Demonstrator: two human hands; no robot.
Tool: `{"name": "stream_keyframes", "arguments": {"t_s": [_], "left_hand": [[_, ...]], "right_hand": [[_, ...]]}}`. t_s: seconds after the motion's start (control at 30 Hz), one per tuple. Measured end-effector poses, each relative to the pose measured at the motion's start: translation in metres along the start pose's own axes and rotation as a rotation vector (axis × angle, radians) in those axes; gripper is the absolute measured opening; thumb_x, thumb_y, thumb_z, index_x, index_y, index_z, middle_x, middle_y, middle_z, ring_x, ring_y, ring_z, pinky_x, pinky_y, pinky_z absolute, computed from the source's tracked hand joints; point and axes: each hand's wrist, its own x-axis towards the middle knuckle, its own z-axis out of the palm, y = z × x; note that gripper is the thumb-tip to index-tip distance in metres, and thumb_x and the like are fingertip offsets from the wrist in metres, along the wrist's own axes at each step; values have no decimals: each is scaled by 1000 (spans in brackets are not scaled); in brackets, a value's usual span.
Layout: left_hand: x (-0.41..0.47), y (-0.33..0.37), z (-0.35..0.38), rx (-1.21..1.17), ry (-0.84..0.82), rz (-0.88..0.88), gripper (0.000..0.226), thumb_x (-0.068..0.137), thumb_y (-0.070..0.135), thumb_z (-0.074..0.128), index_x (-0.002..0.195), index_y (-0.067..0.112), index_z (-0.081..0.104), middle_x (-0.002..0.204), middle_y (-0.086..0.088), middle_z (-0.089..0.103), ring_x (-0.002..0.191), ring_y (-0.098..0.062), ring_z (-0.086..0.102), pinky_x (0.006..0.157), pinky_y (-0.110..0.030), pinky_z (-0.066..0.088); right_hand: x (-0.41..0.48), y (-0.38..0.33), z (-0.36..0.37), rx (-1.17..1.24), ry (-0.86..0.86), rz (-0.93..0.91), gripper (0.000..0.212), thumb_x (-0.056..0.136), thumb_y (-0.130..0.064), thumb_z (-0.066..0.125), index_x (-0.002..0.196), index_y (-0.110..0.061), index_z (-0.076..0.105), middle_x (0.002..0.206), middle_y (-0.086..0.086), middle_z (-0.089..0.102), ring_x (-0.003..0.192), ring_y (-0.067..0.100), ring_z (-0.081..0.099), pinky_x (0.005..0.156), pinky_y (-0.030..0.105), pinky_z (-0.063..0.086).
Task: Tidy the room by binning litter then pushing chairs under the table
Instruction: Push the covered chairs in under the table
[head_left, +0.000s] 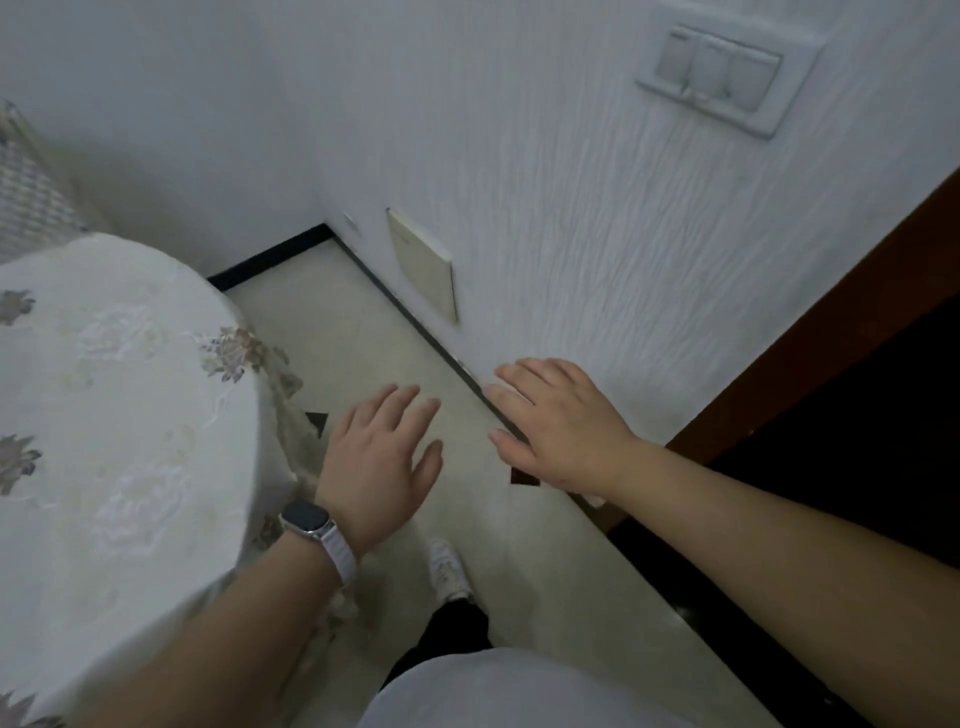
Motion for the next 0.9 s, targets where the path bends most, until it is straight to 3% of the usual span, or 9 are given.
{"name": "stream_keyframes", "arguments": {"t_s": [0.13,0.53,0.63,0.9], "left_hand": [[64,-46,12,-14,27,44,45,87,39,50,123,16,64,129,-10,62,122,-33,55,96,-43,43],[207,-199,-3,-8,229,41,42,88,32,59,124,12,63,127,-10,62,118,-31,55,97,-44,42],[239,-225,1,33,210,-5,41,88,34,54,122,12,63,125,-9,62,117,-31,54,97,-39,36],[335,-301,20,115,132,-160,42,89,36,55,126,16,61,131,-8,59,121,-31,53,96,-43,40]], "right_hand": [[74,26,-3,-78,-30,-8,51,92,-46,43,127,-13,61,130,9,59,119,28,51,100,42,39],[296,58,13,-68,119,-98,48,93,-43,48,126,-10,61,129,11,60,120,31,53,98,46,42],[345,76,22,-51,146,-120,48,92,-43,48,125,-11,62,129,11,60,121,31,52,99,45,41],[484,126,85,30,178,-227,49,94,-45,45,124,-10,62,129,12,59,120,31,52,99,44,39]]}}
